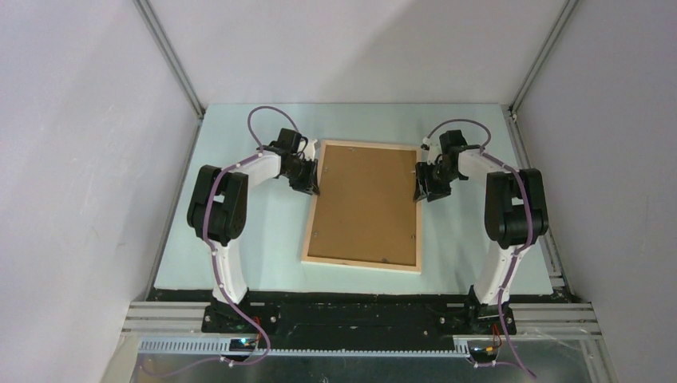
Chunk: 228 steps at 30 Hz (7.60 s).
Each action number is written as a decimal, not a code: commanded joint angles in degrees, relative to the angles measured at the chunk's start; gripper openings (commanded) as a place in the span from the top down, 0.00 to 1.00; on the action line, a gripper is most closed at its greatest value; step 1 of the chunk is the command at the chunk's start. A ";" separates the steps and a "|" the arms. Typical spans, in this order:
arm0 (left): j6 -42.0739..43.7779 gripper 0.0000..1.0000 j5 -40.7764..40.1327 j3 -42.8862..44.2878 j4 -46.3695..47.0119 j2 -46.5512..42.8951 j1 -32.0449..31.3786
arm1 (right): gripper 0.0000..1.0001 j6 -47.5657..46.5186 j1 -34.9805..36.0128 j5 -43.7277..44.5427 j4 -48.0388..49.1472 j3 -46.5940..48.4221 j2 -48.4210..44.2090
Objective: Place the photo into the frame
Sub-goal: Install the photo frame at the center of the board.
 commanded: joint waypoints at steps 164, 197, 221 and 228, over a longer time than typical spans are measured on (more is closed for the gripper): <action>3.10 0.10 -14.48 6.24 -4.60 -8.02 -8.30 | 1.00 -0.33 -8.08 -7.00 -0.91 -2.82 -0.32; -0.36 0.27 -13.87 22.44 -5.43 11.08 -6.47 | 1.00 -0.53 -7.17 -10.95 -0.73 -7.50 -3.08; 0.41 0.62 -15.05 22.44 -5.36 12.43 -7.33 | 1.00 -0.40 -8.28 -12.11 -0.75 -7.52 -2.71; 0.97 0.72 -14.37 23.11 -5.34 13.24 -7.37 | 1.00 -0.53 -8.45 -12.25 -0.80 -7.48 -2.57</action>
